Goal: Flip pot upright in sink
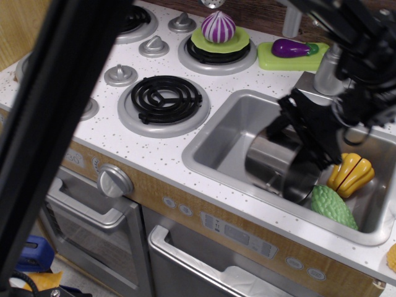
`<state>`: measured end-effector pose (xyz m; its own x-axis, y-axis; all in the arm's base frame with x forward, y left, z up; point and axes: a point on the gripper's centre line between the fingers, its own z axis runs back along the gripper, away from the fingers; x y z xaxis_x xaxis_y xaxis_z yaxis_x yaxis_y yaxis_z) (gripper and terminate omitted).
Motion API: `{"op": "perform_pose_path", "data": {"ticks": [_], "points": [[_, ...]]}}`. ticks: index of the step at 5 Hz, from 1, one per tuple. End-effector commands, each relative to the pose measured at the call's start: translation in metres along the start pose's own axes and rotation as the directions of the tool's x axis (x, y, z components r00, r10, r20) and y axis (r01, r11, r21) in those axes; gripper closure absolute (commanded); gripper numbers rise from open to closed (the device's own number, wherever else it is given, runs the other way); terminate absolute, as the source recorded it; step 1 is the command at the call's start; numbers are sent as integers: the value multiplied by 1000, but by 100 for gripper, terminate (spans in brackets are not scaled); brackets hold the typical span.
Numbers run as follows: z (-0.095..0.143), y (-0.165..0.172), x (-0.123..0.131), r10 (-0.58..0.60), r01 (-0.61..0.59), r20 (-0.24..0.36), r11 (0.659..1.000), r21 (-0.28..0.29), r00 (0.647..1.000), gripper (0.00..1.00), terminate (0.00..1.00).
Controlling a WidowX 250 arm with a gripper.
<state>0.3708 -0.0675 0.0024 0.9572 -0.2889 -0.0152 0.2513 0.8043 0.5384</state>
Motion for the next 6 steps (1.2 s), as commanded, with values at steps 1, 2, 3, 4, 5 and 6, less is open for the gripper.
{"op": "perform_pose_path", "data": {"ticks": [1,2,3,4,5,6], "points": [[2,12,-3,24,-20,53,997,-76,998,100,0],[-2,18,-15,59,-49,59,987,-154,997,100,0],[-9,23,-22,105,-78,92,962,-262,990,100,0],[-15,25,-21,69,-37,122,967,-251,990,0,0],[-15,25,-21,69,-37,122,967,-251,990,0,0],[-15,25,-21,69,-37,122,967,-251,990,0,0]]}}
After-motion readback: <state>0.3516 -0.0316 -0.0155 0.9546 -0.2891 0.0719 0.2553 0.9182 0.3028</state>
